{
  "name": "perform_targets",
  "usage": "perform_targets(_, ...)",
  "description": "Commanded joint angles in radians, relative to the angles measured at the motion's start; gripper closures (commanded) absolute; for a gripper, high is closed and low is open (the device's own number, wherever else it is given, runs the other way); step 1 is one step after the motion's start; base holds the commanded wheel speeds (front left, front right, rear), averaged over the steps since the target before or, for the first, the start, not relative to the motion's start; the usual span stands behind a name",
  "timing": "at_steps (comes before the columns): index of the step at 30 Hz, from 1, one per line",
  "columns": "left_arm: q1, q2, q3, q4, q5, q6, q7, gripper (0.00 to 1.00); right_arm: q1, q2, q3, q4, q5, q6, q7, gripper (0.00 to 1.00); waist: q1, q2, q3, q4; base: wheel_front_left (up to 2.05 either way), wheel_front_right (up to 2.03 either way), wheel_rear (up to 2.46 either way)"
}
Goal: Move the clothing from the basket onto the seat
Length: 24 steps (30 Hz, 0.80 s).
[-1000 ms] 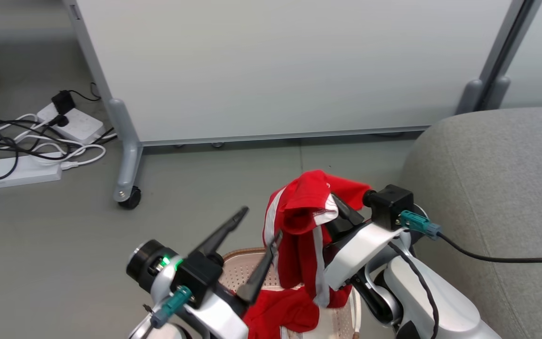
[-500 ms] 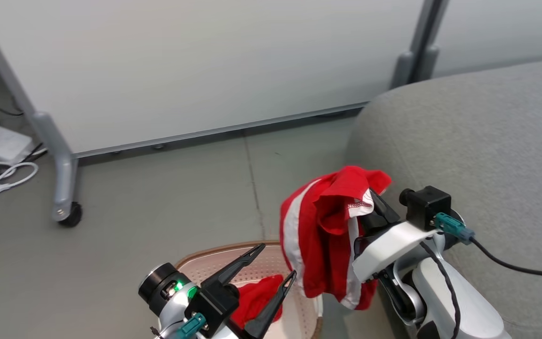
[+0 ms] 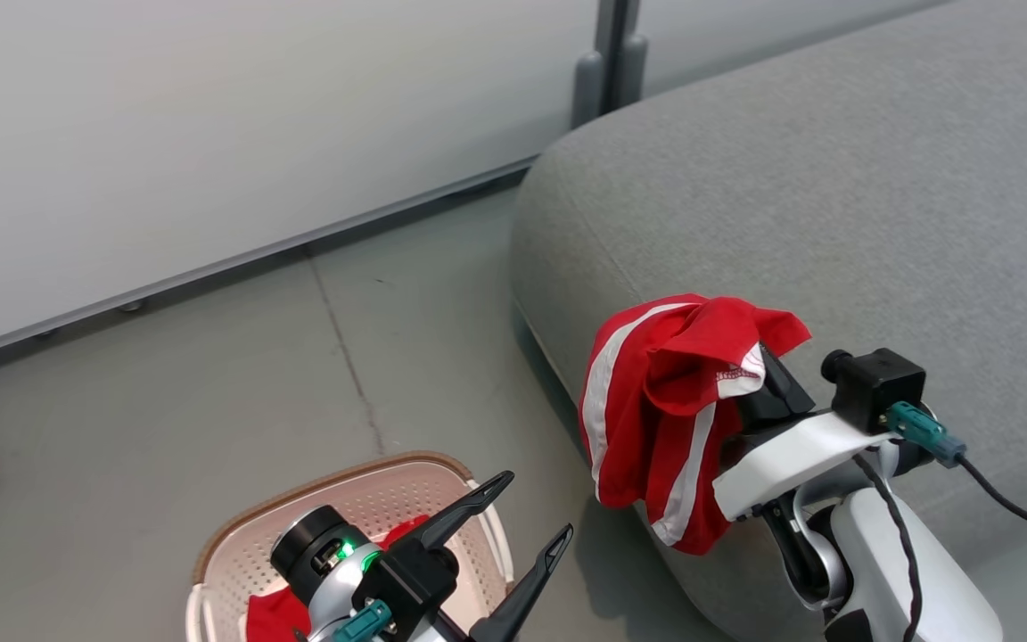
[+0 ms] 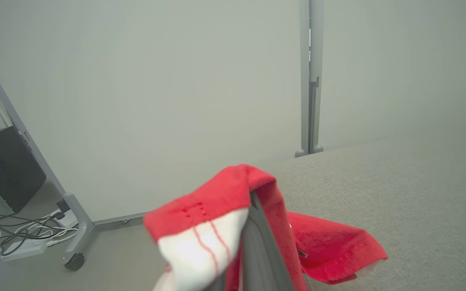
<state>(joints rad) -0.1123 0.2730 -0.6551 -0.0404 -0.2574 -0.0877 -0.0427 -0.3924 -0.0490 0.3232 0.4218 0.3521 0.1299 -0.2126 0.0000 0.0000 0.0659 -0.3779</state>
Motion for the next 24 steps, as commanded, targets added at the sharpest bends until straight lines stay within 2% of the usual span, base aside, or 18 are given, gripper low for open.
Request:
perform_targets(1,-0.014,0.009,0.003,-0.006,-0.006,-0.003,0.004,0.0,0.009,-0.004,-0.01,-0.015,0.002,0.002,0.001,1.0,0.0,0.0,0.023,-0.031,0.0,0.0,0.0)
perform_targets(6,-0.031,0.016,0.008,-0.022,-0.008,0.002,0.01,0.0,-0.039,-0.004,-0.065,-0.049,0.007,0.002,-0.002,1.0,0.0,0.0,0.053,-0.068,0.0,0.0,0.0)
perform_targets(11,-0.061,0.019,0.02,-0.043,-0.016,0.003,0.028,0.0,-0.152,-0.005,-0.178,-0.062,-0.024,0.002,-0.003,1.0,0.0,0.0,0.087,-0.081,0.0,0.0,0.0)
perform_targets(18,-0.139,0.028,0.043,-0.086,-0.006,0.0,0.04,0.0,-0.394,-0.064,-0.341,-0.024,-0.048,0.002,0.019,1.0,0.0,0.0,0.162,-0.051,0.0,0.0,0.0)
perform_targets(24,-0.207,0.041,0.039,-0.119,0.004,-0.01,0.053,0.0,-0.556,-0.136,-0.433,0.073,-0.061,0.002,0.021,1.0,0.0,0.0,0.244,-0.007,0.0,0.0,0.0)
